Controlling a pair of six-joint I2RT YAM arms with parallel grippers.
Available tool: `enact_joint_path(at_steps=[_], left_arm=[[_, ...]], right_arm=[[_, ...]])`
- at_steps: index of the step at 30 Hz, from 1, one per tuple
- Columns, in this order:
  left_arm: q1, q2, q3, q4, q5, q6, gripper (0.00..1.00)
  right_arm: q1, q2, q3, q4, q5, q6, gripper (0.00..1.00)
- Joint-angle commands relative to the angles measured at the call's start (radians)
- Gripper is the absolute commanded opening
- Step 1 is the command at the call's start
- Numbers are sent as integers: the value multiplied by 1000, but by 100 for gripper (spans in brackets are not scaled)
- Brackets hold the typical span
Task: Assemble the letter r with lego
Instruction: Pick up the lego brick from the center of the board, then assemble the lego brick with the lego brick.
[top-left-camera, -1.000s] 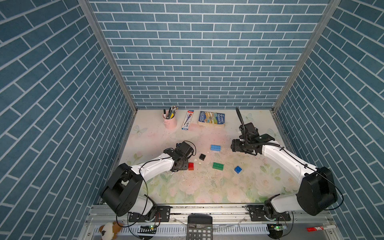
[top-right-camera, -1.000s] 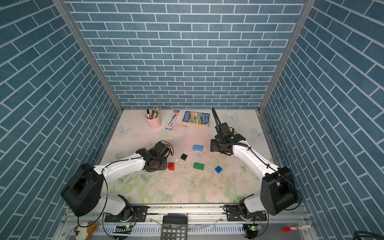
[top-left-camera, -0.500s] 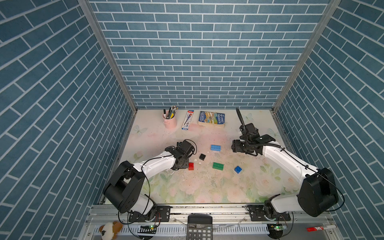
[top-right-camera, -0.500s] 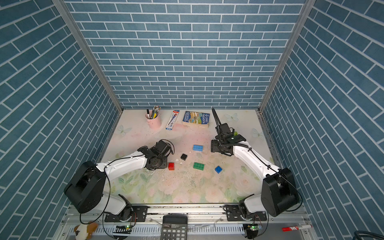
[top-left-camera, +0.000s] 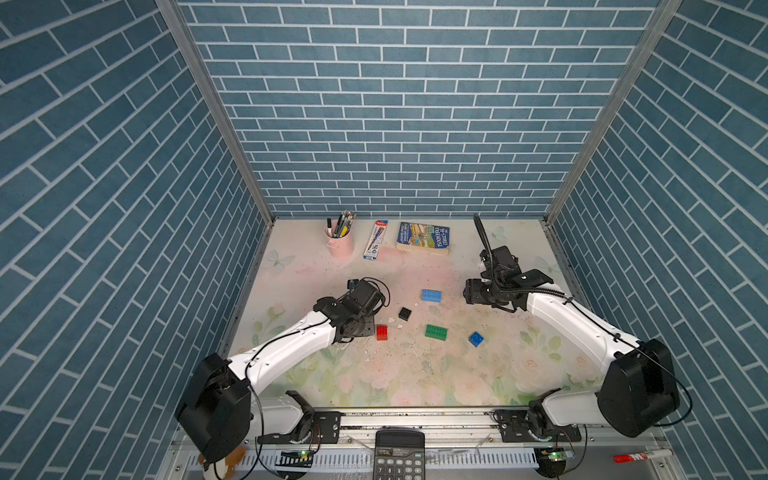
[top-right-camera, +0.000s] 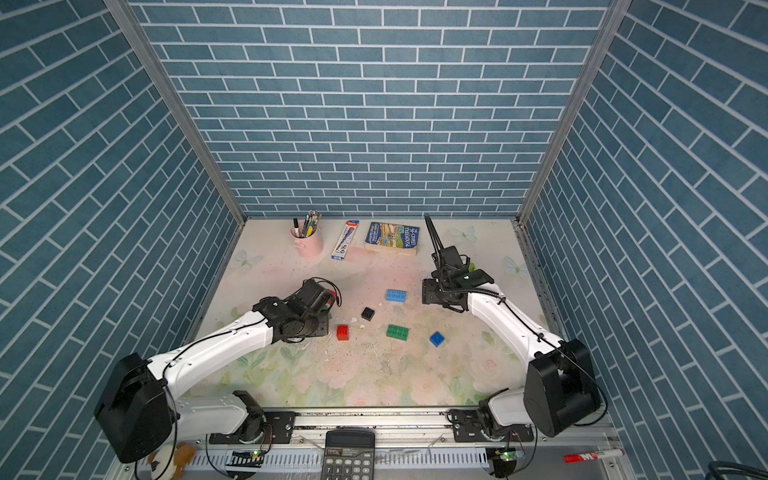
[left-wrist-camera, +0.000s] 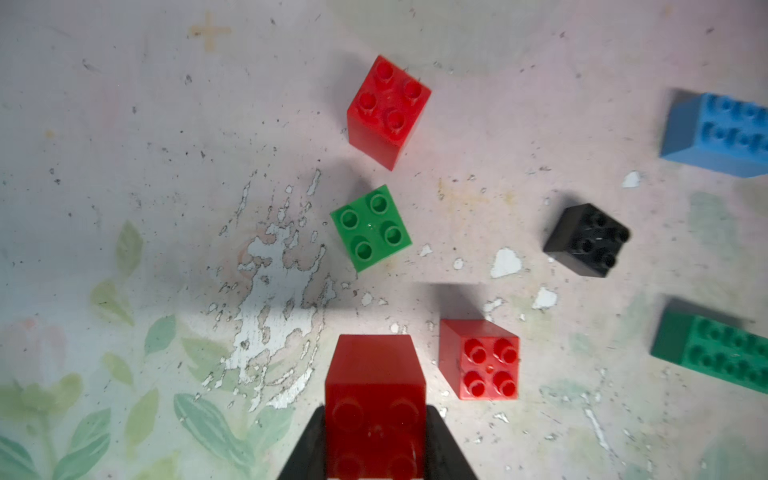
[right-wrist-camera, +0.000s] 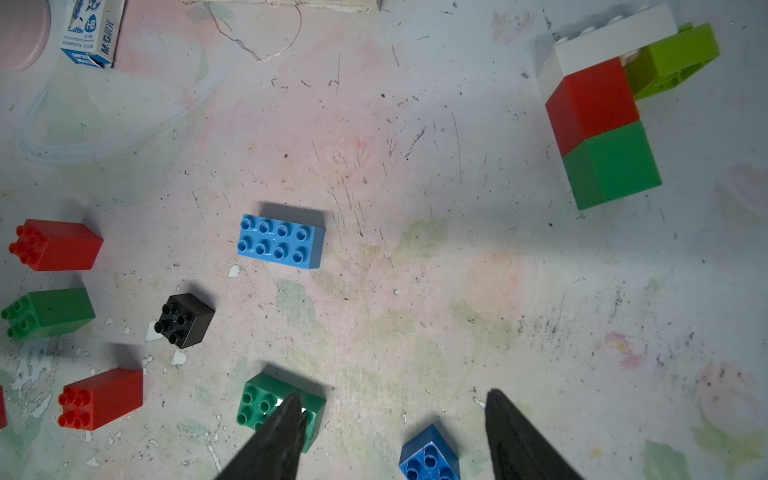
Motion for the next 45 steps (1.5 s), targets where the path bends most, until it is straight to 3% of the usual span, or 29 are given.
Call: enact_joint_path(at_steps=[1, 17, 45], left_arm=[[-56, -4, 19, -49, -40, -75, 14], [-207, 120, 107, -19, -160, -201, 13], [-215, 213, 90, 49, -133, -161, 13]], right_arm=[[2, -24, -16, 2, -1, -9, 70], [2, -138, -79, -20, 19, -25, 70], [1, -180, -92, -45, 32, -36, 70]])
